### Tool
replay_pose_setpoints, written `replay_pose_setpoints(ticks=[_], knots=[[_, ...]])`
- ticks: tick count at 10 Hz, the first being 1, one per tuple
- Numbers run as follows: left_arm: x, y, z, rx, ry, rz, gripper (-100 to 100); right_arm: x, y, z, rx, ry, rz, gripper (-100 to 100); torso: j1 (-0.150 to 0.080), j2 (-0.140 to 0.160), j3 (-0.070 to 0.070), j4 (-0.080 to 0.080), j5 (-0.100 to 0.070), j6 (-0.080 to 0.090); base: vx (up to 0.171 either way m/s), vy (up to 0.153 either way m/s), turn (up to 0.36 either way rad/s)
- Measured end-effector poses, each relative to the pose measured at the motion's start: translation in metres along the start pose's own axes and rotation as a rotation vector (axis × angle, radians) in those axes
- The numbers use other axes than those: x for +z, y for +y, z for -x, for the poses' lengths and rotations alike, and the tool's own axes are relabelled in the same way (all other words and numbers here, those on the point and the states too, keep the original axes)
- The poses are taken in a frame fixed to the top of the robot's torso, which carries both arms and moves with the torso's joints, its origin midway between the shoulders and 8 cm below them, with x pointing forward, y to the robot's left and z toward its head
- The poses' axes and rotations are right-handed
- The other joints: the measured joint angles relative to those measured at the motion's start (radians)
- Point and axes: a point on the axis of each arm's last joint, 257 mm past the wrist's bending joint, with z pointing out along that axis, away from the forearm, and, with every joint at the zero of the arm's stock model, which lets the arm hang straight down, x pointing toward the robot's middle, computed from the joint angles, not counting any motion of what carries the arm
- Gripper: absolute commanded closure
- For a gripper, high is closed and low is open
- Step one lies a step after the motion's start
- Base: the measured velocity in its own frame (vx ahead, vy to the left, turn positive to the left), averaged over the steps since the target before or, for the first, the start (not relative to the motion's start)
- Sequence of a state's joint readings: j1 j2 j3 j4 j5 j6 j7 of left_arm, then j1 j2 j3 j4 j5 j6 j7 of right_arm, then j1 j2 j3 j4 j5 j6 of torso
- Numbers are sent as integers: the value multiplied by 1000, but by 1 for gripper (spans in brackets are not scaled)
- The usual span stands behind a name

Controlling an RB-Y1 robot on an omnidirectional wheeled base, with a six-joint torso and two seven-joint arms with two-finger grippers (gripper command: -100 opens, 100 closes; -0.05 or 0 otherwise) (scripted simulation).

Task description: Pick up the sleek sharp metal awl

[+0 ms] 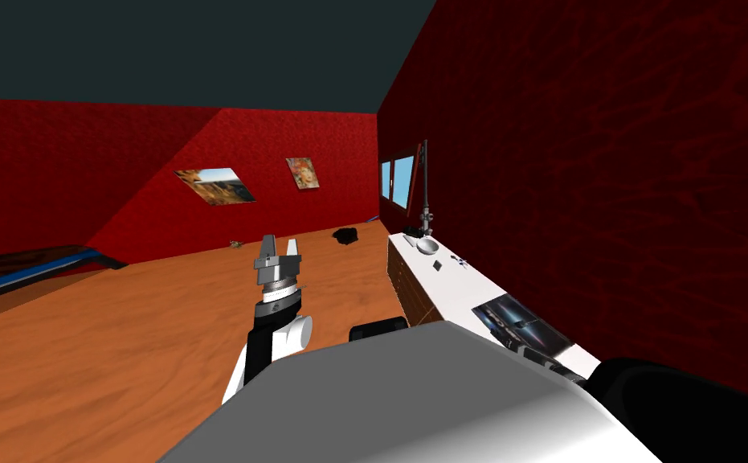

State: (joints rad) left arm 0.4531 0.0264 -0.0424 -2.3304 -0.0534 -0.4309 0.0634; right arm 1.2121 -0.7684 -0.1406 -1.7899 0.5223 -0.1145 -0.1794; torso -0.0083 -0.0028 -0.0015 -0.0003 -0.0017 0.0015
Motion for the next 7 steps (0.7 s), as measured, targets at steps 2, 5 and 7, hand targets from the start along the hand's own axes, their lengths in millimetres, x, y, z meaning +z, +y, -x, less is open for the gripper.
replay_pose_setpoints(ticks=[2, 5, 7], knots=[[0, 0, 0, 0, 0, 0, 0, -4, -27, 7, -69, 14, -44, -100, 1, 1, 1, 0, 0, 0, 3, -88, 136], [0, 0, 0, 0, 0, 0, 0, -9, -56, 25, -143, 25, -93, -100, 4, 1, 1, 0, 1, 0, 5, -56, 93], [0, 0, 0, 0, 0, 0, 0, -12, -64, 30, -167, 28, -110, 0, 6, 2, 1, 1, 1, 1, 2, -15, 12]])
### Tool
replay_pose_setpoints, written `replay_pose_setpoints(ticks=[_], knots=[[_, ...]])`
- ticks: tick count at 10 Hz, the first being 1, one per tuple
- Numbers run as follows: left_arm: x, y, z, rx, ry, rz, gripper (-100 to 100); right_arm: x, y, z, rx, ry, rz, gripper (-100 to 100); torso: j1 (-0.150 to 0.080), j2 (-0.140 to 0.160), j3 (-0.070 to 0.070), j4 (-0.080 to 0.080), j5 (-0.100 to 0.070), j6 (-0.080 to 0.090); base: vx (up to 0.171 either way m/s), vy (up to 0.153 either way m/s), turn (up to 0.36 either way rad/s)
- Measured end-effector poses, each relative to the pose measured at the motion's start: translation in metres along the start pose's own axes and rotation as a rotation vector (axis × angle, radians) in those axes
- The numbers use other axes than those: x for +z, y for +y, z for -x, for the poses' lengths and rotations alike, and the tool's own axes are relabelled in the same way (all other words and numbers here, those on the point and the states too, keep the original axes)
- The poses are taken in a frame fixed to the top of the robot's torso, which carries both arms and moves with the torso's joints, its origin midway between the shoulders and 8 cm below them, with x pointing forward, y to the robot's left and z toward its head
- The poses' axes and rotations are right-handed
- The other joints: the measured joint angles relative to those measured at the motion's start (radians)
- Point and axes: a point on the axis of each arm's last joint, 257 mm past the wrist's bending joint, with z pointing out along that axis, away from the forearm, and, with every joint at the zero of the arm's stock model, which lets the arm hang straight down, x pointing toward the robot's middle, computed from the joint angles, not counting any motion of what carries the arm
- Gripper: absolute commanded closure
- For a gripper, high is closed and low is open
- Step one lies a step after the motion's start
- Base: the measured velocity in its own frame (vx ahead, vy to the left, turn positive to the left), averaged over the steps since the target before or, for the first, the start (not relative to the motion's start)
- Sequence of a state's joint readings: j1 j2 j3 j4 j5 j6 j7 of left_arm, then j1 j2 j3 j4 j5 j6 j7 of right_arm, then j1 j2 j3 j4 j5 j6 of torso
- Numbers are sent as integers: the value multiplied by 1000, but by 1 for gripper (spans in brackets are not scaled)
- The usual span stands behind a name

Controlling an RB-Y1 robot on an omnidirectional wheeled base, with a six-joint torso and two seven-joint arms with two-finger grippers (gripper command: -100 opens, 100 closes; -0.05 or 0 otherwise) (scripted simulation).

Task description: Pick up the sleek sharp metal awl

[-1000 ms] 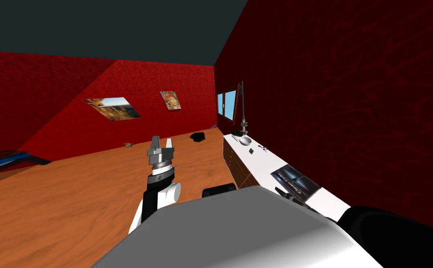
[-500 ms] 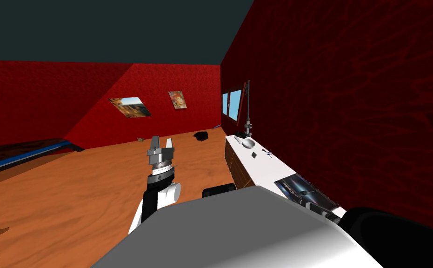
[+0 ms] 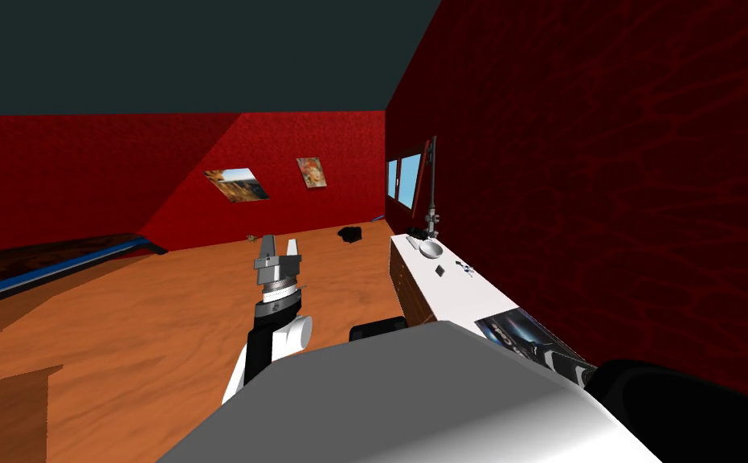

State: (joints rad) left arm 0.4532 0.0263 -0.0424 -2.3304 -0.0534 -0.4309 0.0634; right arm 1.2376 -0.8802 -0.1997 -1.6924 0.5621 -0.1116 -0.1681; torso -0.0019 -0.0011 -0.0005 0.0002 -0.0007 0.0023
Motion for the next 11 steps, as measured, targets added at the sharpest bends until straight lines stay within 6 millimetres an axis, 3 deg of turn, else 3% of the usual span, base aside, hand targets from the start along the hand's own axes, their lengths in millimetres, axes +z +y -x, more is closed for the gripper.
replay_pose_setpoints(ticks=[1, 4, 5, 9, 10, 11], knots=[[0, 0, 0, 0, 0, 0, 0, 0, 0, 0, 0, 0, 0, -100, 1, 0, 0, 0, 0, 0, 9, -12, 91], [0, 0, 0, 0, 0, 0, 0, 11, -3, -9, 15, -2, -11, -100, 0, -1, -1, 0, 0, -1, 15, -14, 44], [0, 0, 0, 0, 0, 0, 0, 11, -4, -10, 15, -1, -11, 100, 0, -1, -1, 0, -1, -1, 0, 0, 0], [0, 0, 0, 0, 0, 0, 0, 11, -4, -10, 14, -1, -12, 100, 0, -1, 0, 0, -1, -1, 0, 0, 0], [0, 0, 0, 0, 0, 0, 0, 11, -4, -10, 14, -1, -12, 0, 0, -1, 0, 0, -1, -1, 0, 0, 0], [0, 0, 0, 0, 0, 0, 0, 11, -4, -10, 14, -1, -12, 100, 0, -1, 0, 0, -1, -1, -9, 9, -74]])
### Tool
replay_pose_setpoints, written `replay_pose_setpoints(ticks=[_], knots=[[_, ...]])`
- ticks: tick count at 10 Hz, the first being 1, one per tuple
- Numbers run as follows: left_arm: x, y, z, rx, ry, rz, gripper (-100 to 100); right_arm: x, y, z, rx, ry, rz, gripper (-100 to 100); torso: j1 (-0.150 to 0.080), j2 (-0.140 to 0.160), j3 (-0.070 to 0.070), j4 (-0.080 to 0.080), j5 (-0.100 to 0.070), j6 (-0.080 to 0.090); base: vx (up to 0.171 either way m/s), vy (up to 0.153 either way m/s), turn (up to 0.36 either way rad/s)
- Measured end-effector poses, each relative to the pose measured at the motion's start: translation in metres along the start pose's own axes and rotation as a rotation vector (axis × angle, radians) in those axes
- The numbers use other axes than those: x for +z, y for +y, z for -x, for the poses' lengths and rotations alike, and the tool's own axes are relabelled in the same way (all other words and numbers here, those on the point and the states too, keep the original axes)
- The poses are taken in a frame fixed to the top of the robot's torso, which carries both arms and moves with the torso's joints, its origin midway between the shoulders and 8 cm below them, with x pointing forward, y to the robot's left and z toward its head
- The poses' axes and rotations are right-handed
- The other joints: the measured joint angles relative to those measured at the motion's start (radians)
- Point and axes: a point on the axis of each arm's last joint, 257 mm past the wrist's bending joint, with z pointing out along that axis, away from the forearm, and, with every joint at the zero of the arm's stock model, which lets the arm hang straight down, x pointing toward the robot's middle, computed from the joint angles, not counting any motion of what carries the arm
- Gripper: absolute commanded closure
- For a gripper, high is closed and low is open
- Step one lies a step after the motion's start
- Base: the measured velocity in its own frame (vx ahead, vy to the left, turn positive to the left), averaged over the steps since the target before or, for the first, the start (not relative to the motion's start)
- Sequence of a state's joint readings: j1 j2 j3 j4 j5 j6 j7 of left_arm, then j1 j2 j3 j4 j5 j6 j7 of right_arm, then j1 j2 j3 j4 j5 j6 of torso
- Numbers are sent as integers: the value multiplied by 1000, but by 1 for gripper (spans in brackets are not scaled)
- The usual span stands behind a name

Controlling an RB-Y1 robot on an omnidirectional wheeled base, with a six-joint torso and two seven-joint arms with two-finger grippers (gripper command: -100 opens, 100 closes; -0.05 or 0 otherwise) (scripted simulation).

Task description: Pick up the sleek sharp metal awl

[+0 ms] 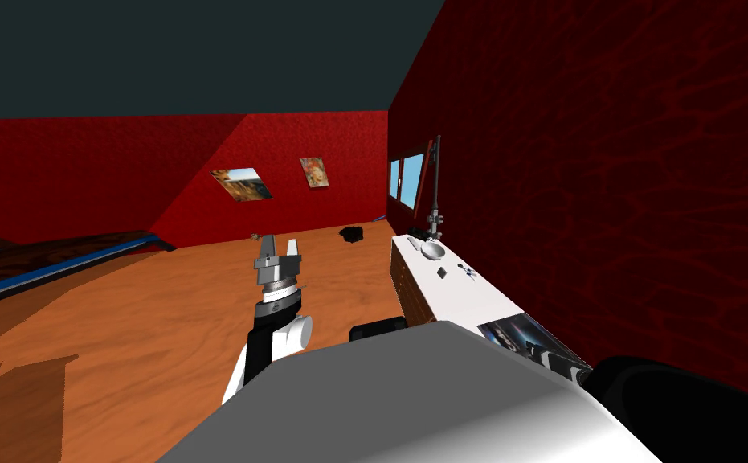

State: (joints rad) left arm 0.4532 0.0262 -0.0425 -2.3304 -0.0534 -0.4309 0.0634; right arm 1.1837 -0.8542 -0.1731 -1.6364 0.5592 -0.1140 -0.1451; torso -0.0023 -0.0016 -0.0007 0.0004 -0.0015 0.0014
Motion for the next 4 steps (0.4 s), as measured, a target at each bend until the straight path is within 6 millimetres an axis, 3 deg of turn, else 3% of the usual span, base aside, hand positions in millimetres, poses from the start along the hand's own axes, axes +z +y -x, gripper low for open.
replay_pose_setpoints(ticks=[3, 4], knots=[[0, 0, 0, 0, 0, 0, 0, -8, 3, 8, -13, 1, 10, 100, 2, 2, 1, 0, 1, 1, -14, 14, -52], [0, 0, 0, 0, 0, 0, 0, -8, 3, 8, -12, 1, 10, 0, 1, 1, 1, 0, 0, 0, 0, 0, 0]])
